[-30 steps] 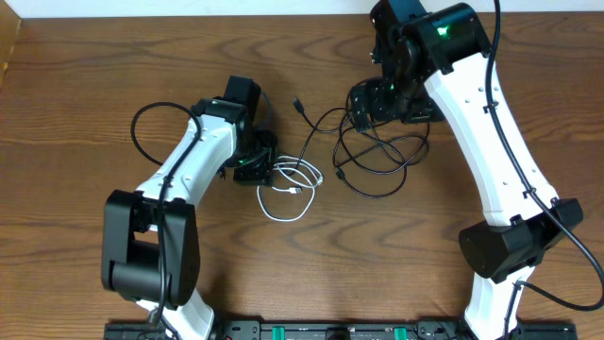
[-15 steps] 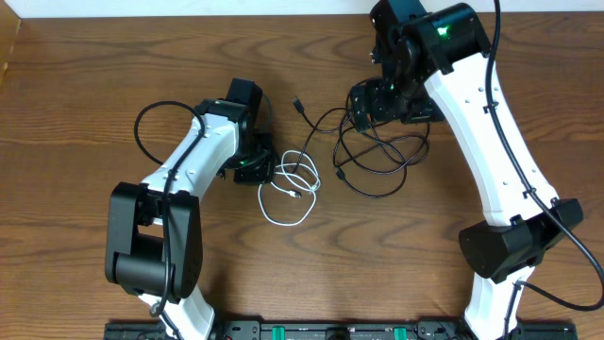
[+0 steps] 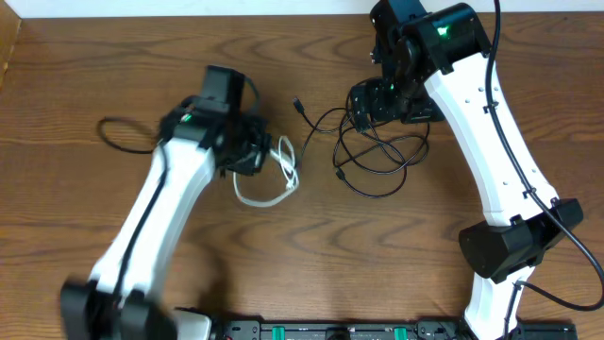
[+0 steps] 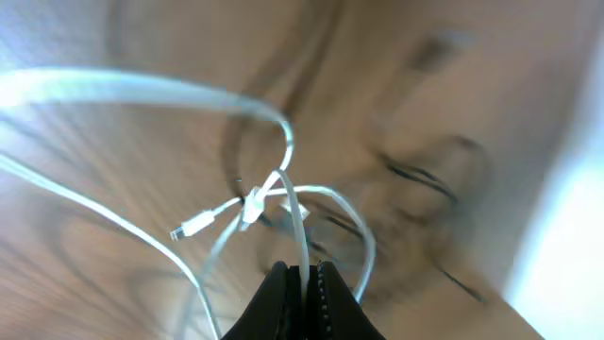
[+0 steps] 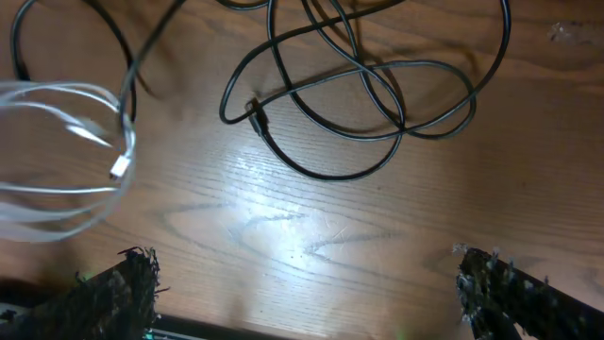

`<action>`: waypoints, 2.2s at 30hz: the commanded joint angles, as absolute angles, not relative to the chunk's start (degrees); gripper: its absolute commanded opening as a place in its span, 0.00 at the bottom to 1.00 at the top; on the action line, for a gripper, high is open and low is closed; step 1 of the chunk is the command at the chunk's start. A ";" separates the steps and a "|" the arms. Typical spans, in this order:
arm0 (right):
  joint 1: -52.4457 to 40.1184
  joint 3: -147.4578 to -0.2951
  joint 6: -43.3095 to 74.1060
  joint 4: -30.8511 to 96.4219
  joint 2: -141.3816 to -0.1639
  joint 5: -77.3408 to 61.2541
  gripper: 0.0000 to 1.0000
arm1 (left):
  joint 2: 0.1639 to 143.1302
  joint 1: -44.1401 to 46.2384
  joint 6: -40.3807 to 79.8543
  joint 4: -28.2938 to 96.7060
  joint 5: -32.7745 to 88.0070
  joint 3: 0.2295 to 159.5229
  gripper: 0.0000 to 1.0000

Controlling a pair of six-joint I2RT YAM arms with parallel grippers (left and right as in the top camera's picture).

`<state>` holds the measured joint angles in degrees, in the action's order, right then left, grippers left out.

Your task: Untangle cables

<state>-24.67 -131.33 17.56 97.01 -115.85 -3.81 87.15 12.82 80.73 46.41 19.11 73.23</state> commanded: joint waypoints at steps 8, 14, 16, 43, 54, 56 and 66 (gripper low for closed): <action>-25.17 -131.46 18.17 97.08 -115.42 -3.38 0.99 | 66.74 12.62 75.02 39.44 18.31 74.28 0.08; -25.19 -131.46 18.17 97.06 -115.42 -3.38 0.99 | 62.11 12.62 64.97 35.31 18.09 74.28 0.08; -25.21 -131.46 18.17 97.08 -115.42 -3.38 0.99 | 61.60 12.62 61.71 34.39 18.17 74.28 0.08; -25.21 -131.46 18.17 97.06 -115.42 -3.38 0.99 | 64.88 12.56 40.25 67.48 -23.38 94.35 0.07; -25.23 -131.46 18.17 97.08 -115.42 -3.38 0.99 | 71.75 7.22 59.05 80.09 -34.94 94.21 0.08; -25.21 -131.46 18.17 97.08 -115.42 -3.38 0.99 | 73.19 6.04 59.07 81.30 -34.72 94.19 0.08; -25.21 -131.46 18.17 97.08 -115.42 -3.38 0.99 | 81.89 1.85 58.37 85.01 -34.74 94.19 0.08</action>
